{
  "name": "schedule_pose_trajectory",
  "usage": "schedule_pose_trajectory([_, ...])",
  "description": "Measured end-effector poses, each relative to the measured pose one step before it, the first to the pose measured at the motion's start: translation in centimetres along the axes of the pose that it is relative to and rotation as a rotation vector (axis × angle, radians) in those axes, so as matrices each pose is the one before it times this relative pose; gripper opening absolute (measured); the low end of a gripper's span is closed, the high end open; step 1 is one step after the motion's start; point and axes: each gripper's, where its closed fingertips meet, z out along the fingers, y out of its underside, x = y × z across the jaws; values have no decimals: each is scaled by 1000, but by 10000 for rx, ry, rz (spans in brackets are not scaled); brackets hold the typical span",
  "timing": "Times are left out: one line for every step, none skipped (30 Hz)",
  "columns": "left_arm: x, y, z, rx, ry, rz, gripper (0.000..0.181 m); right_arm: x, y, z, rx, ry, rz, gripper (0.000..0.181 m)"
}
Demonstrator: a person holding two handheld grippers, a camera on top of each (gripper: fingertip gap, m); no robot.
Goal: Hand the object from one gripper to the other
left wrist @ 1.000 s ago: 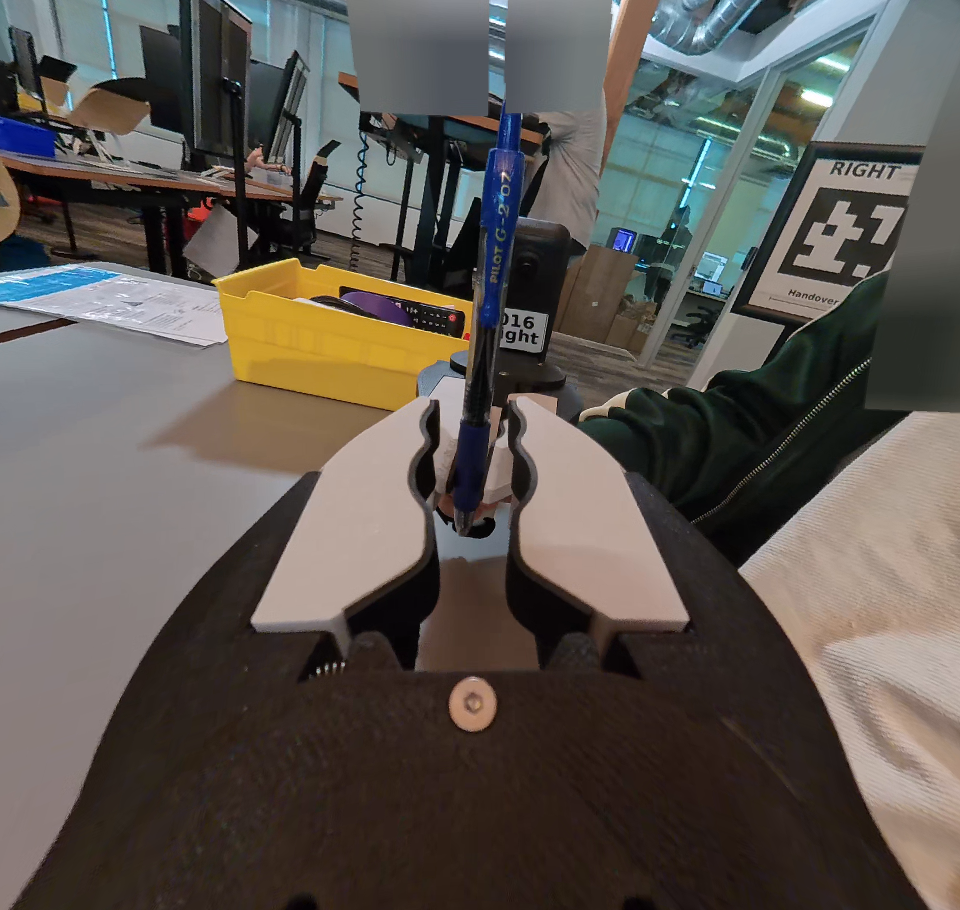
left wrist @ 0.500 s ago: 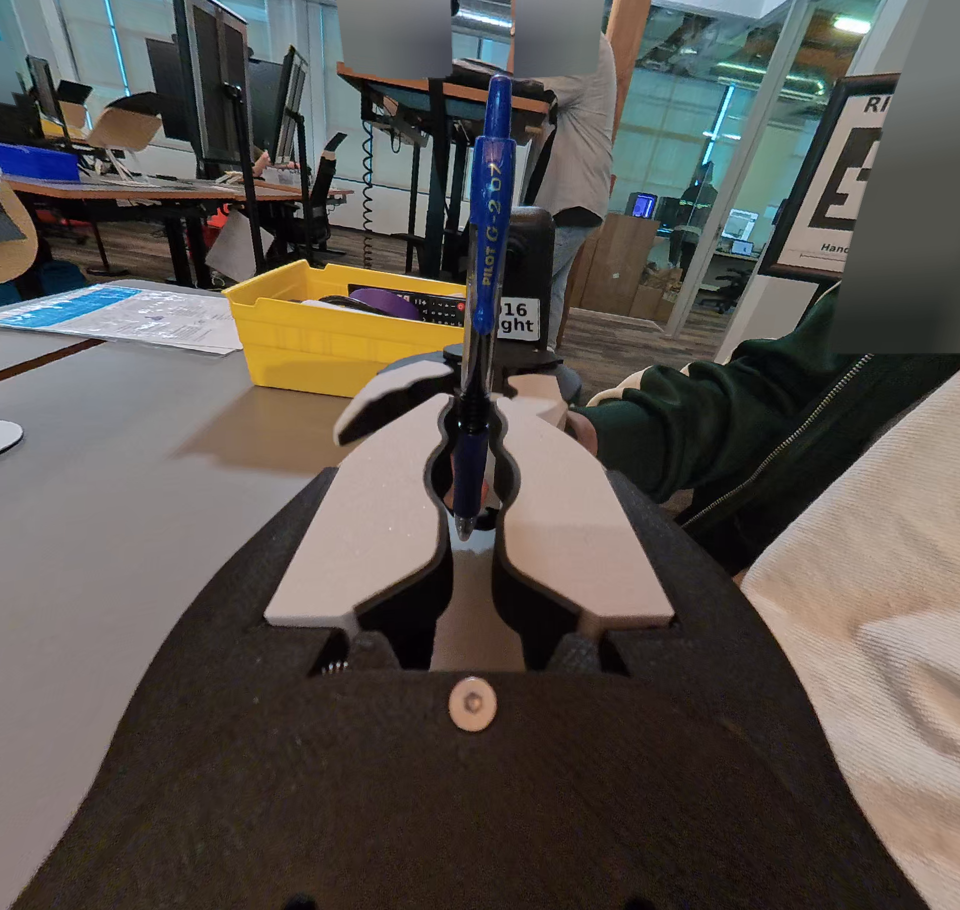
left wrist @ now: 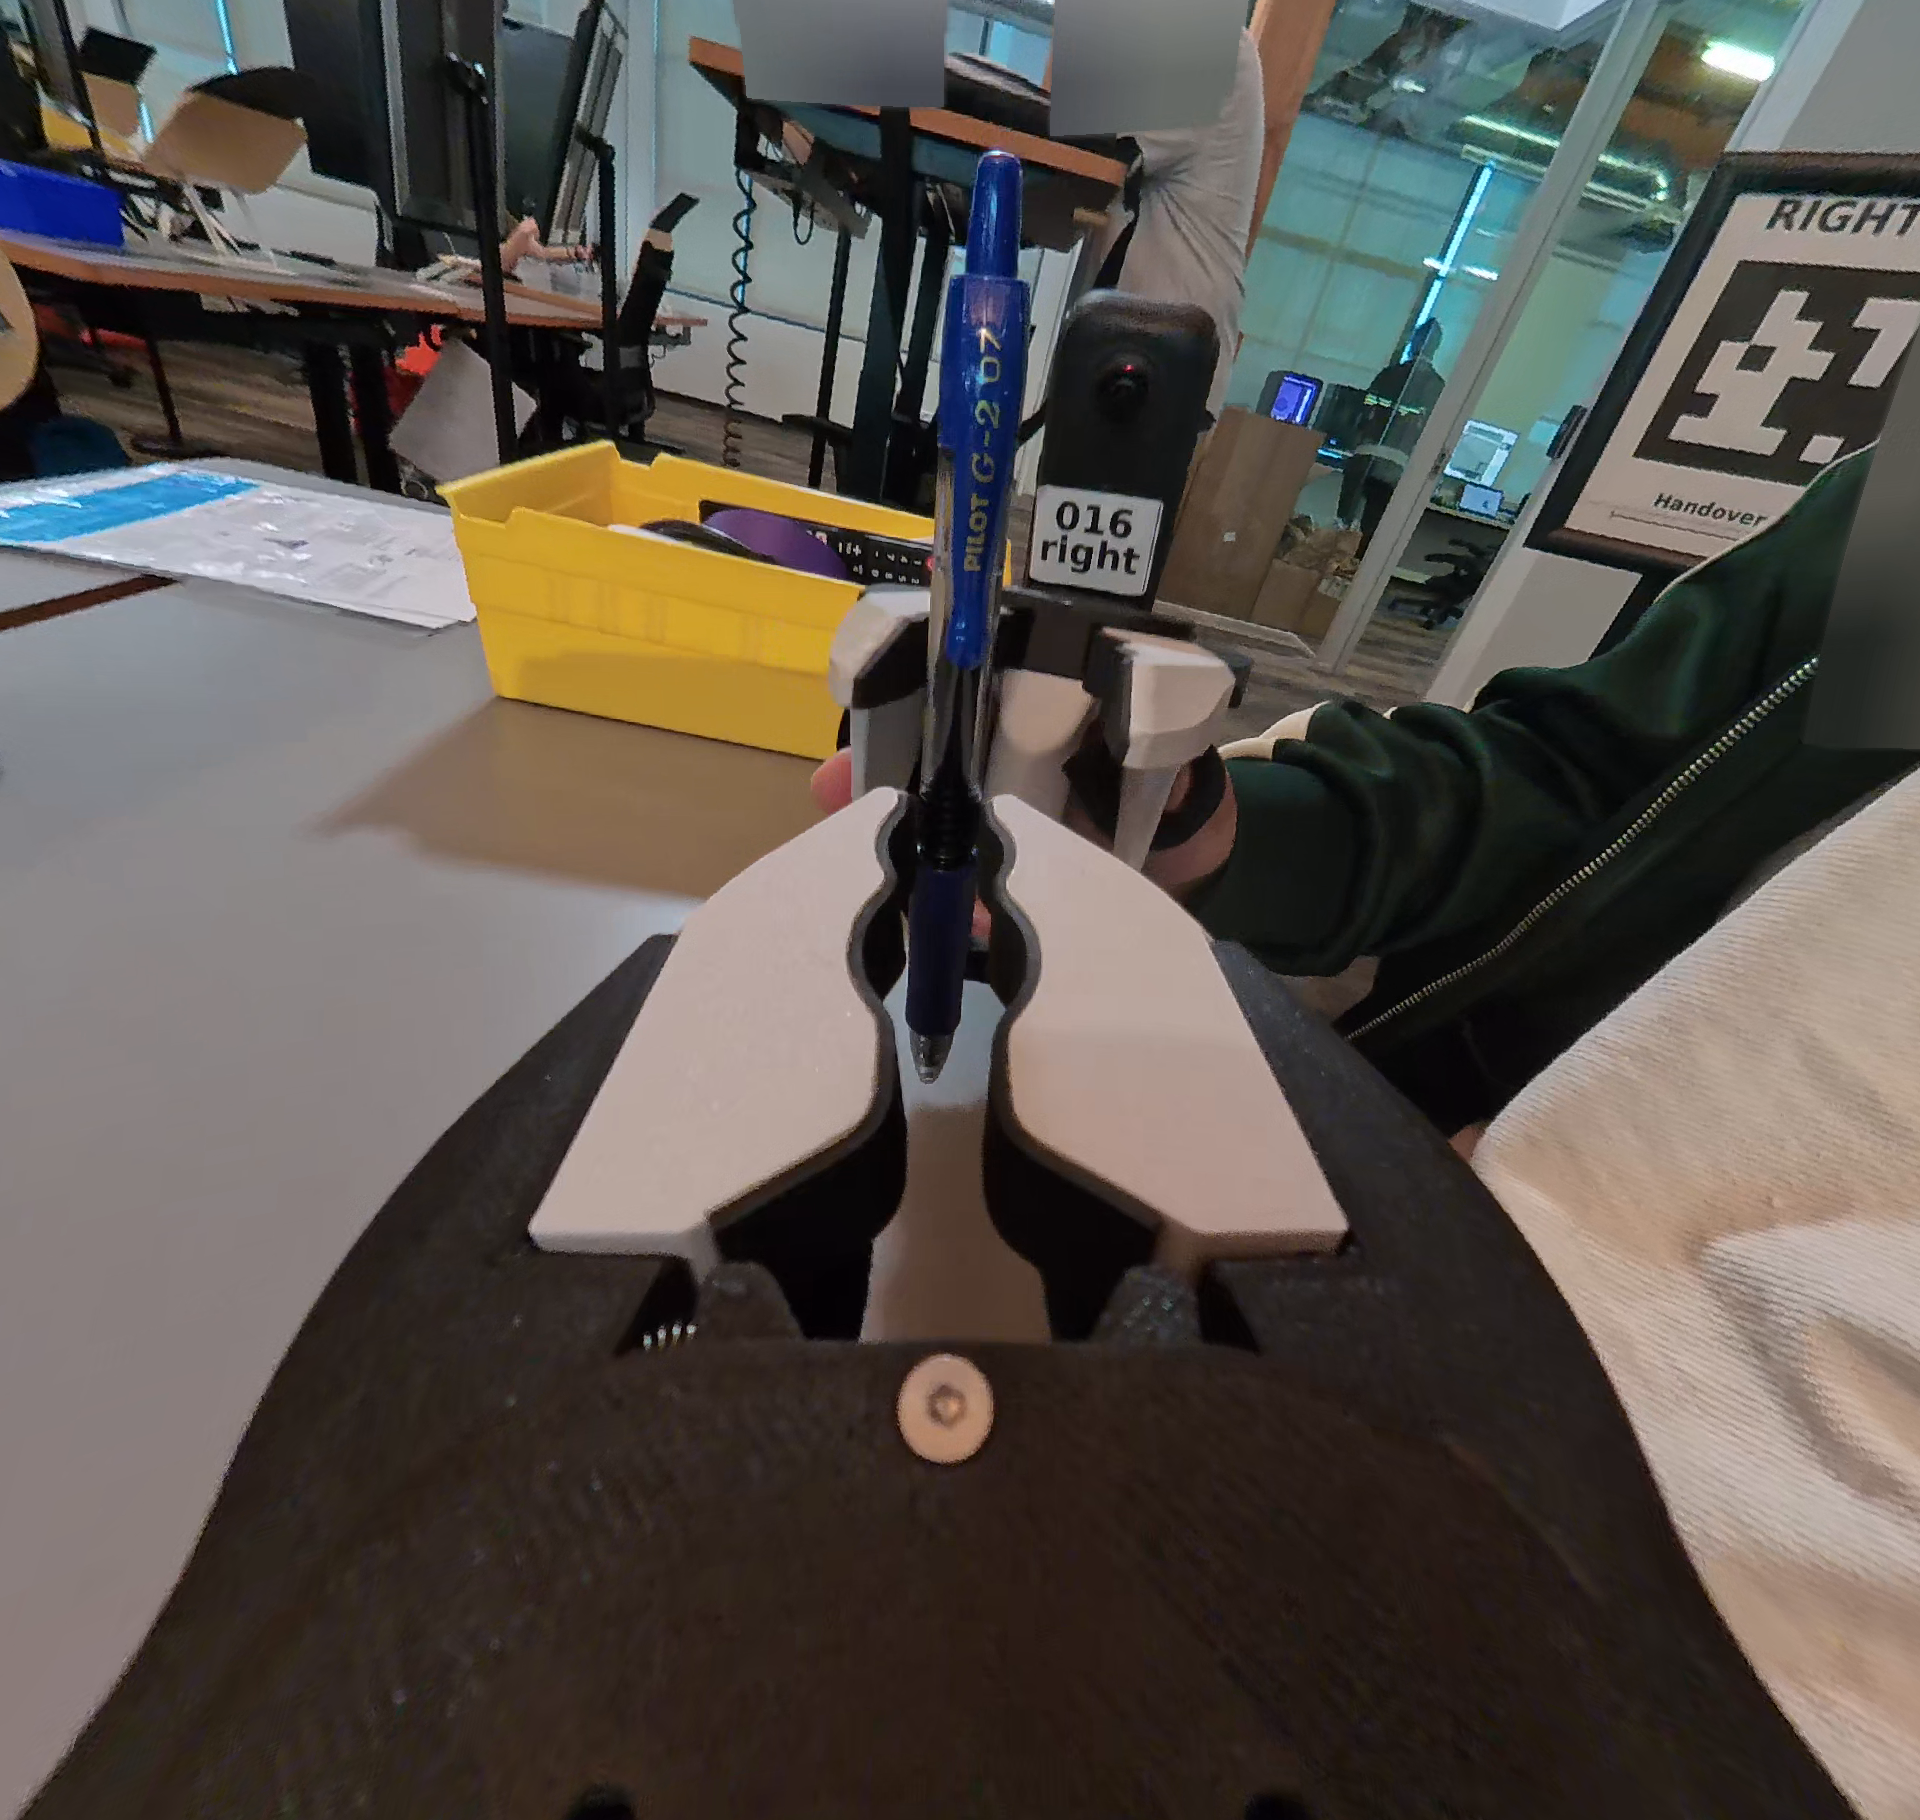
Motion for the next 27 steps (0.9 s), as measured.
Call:
schedule_pose_trajectory([-19, 269, 133, -60, 13, -45, 11, 20, -81, -29, 29, 15, 60, 44])
schedule_pose_trajectory([22, 200, 146, -37, 12, -35, 11, 11, -100, -32, 45, 22, 1, 44])
schedule_pose_trajectory([13, 160, 139, -36, -6, -28, 11, 24, -85, -41, 19, 35, -12, 43])
schedule_pose_trajectory([-39, 113, 117, -31, -67, -4, 11, 25, -109, -7, 13, 53, 11, 42])
schedule_pose_trajectory([-153, 36, 53, 10, -196, 36, 11, 117, -100, 48, -8, 152, 96, 40])
schedule_pose_trajectory([-302, -64, -19, 70, -326, 62, 11, 351, 25, 64, -114, 346, 161, 38])
schedule_pose_trajectory([-415, -92, -51, 82, -418, 43, 11, 442, 76, 63, -158, 452, 92, 36])
schedule_pose_trajectory([-426, -93, -56, 71, -445, 49, 11, 560, 51, 7, -130, 562, -60, 36])
schedule_pose_trajectory([-300, -78, -29, 61, -370, 103, 11, 559, 0, -70, -73, 586, -178, 36])
schedule_pose_trajectory([-317, 81, 34, -40, -419, 121, 11, 358, -60, -90, -26, 437, -153, 36])
schedule_pose_trajectory([-266, 239, 99, -159, -428, 142, 11, 244, -24, -92, -66, 350, -45, 34])
schedule_pose_trajectory([43, 233, 191, -144, -221, 223, 11, -5, -51, -30, -61, 139, 17, 33])
schedule_pose_trajectory([-22, 298, 229, -212, -294, 199, 11, -183, -77, 20, -47, 13, 61, 33])
schedule_pose_trajectory([-7, 249, 227, -178, -297, 211, 11, -107, -46, 41, -58, 69, 21, 33])
schedule_pose_trajectory([101, 145, 209, -97, -217, 186, 11, -155, -66, 52, -17, 67, -82, 33])
schedule_pose_trajectory([120, 37, 178, -19, -189, 123, 11, -29, 8, 45, -49, 164, -124, 33])
schedule_pose_trajectory([226, -10, 189, 33, -71, 41, 11, -35, 45, 37, -49, 161, -136, 34])
schedule_pose_trajectory([193, 21, 147, 18, -41, -88, 11, -112, 27, 47, -27, 93, -89, 34])
schedule_pose_trajectory([168, -25, 128, 84, 2, -164, 11, -8, 133, 65, -89, 137, -33, 33])
schedule_pose_trajectory([80, 21, 97, 60, -19, -218, 11, -68, 226, 93, -122, 47, 69, 33])
schedule_pose_trajectory([46, 77, 87, 32, -23, -180, 11, -82, 223, 77, -124, -1, 179, 31])
schedule_pose_trajectory([22, 111, 72, 2, -34, -92, 11, -1, 118, 19, -29, 26, 182, 27])
schedule_pose_trajectory([-17, 120, 48, -22, -54, 0, 11, 14, 17, -34, 45, 6, 136, 25])
schedule_pose_trajectory([-43, 98, 36, -31, -73, 69, 11, 82, -7, -50, 53, 33, 100, 25])
schedule_pose_trajectory([-57, 50, 2, -26, -67, 65, 11, 135, 22, -43, 21, 53, 78, 25])
schedule_pose_trajectory([-65, -5, -14, 9, -68, 17, 11, 138, 28, -33, 5, 32, 84, 24])
schedule_pose_trajectory([-52, 13, -2, -6, -40, -58, 10, 138, 47, -8, 0, 42, 86, 25])
